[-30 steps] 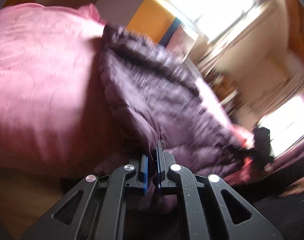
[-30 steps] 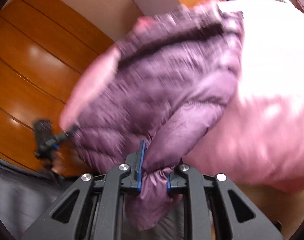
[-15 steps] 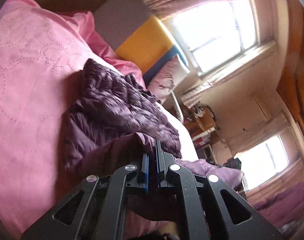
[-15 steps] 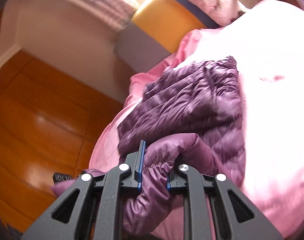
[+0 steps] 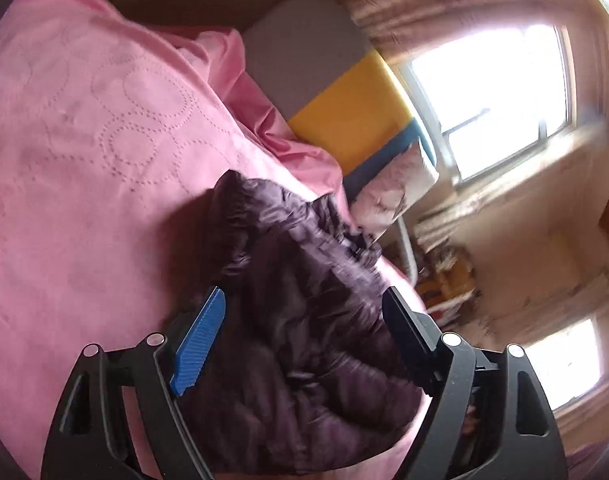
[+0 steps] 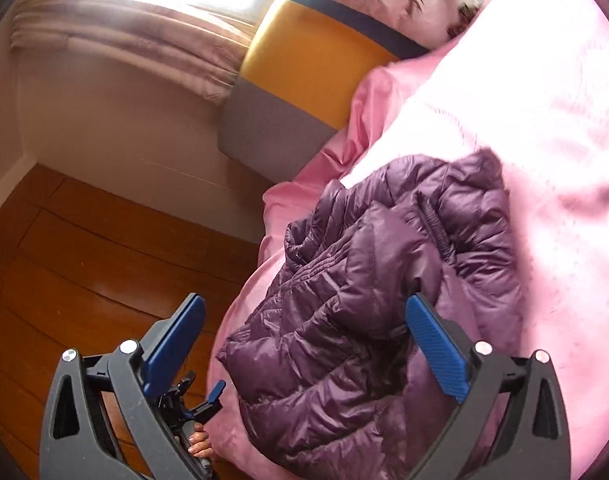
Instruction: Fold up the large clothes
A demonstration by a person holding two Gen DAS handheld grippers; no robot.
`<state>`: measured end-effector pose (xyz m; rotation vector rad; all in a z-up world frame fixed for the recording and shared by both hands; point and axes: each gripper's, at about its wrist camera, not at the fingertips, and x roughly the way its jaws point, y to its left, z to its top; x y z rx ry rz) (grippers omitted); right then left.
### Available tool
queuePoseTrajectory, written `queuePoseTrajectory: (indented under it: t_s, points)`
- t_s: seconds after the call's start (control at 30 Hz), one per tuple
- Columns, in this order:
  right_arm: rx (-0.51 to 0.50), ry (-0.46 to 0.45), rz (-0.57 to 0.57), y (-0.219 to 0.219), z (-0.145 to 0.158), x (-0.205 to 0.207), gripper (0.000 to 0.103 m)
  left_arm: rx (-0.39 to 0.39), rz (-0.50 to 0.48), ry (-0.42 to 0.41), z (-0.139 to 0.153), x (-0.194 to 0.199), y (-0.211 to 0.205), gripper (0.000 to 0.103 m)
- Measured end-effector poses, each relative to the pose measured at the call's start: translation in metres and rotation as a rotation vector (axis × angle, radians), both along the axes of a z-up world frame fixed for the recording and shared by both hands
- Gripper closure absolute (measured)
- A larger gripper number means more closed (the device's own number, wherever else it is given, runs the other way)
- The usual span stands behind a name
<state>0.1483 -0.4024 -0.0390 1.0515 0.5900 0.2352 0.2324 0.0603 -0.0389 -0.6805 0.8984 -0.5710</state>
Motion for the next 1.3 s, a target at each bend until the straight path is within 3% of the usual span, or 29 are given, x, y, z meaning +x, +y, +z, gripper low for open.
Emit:
queuePoseTrajectory:
  t_s: [0.13, 0.23, 0.27, 0.3, 0.33, 0.37, 0.4, 0.5, 0.63, 0.8, 0.83, 0.87, 0.9, 0.93, 0.97, 1.0, 1.03, 1.17, 1.3]
  points:
    - [-0.185, 0.074, 0.002, 0.010, -0.017, -0.031, 0.002, 0.079, -0.135, 0.024, -0.039, -0.022, -0.011, 0.020]
    - [-0.236, 0.174, 0.030, 0.024, -0.049, -0.043, 0.003, 0.038, -0.212, 0.074, -0.067, -0.034, -0.023, 0.020]
    - [-0.251, 0.205, 0.046, 0.031, -0.060, -0.041, 0.010, 0.040, -0.219, 0.062, -0.070, -0.038, -0.026, 0.023]
    - [-0.265, 0.225, 0.058, 0.037, -0.068, -0.041, 0.028, 0.040, -0.220, 0.059, -0.072, -0.039, -0.028, 0.039]
    - [-0.285, 0.246, 0.059, 0.042, -0.072, -0.040, 0.035, 0.040, -0.220, 0.064, -0.073, -0.040, -0.028, 0.049]
    - [-0.289, 0.247, 0.056, 0.045, -0.074, -0.040, 0.047, 0.047, -0.218, 0.065, -0.072, -0.041, -0.027, 0.072]
    - [-0.282, 0.236, 0.055, 0.047, -0.073, -0.043, 0.060, 0.057, -0.222, 0.054, -0.070, -0.044, -0.026, 0.082]
    - [-0.293, 0.216, 0.055, 0.050, -0.064, -0.057, 0.079, 0.070, -0.249, 0.019, -0.061, -0.063, -0.021, 0.093]
    - [-0.309, 0.212, 0.094, 0.055, -0.055, -0.083, 0.082, 0.055, -0.256, 0.014, -0.058, -0.087, -0.011, 0.094]
    - [-0.336, 0.225, 0.180, 0.067, -0.052, -0.130, 0.082, 0.061, -0.278, 0.026, -0.050, -0.146, 0.010, 0.094]
    - [-0.352, 0.229, 0.194, 0.069, -0.050, -0.138, 0.080, 0.064, -0.279, 0.031, -0.050, -0.155, 0.015, 0.094]
    - [-0.386, 0.237, 0.202, 0.073, -0.047, -0.146, 0.068, 0.070, -0.287, 0.043, -0.050, -0.171, 0.021, 0.094]
    - [-0.421, 0.245, 0.199, 0.075, -0.044, -0.150, 0.054, 0.082, -0.292, 0.049, -0.049, -0.176, 0.023, 0.091]
    - [-0.475, 0.246, 0.191, 0.078, -0.038, -0.154, 0.045, 0.119, -0.294, 0.052, -0.046, -0.186, 0.026, 0.085]
    - [-0.516, 0.238, 0.184, 0.076, -0.032, -0.158, 0.036, 0.148, -0.287, 0.050, -0.044, -0.190, 0.028, 0.058]
    - [-0.575, 0.227, 0.171, 0.079, -0.024, -0.158, 0.035, 0.180, -0.269, 0.043, -0.039, -0.192, 0.032, 0.021]
    - [-0.638, 0.220, 0.160, 0.085, -0.017, -0.154, 0.035, 0.199, -0.247, 0.030, -0.032, -0.191, 0.034, 0.014]
    - [-0.873, 0.154, 0.114, 0.105, 0.006, -0.134, 0.034, 0.242, -0.178, -0.067, -0.006, -0.176, 0.047, 0.014]
    - [-1.028, 0.133, 0.138, 0.121, 0.004, -0.100, 0.035, 0.302, -0.157, -0.117, 0.011, -0.152, 0.040, 0.014]
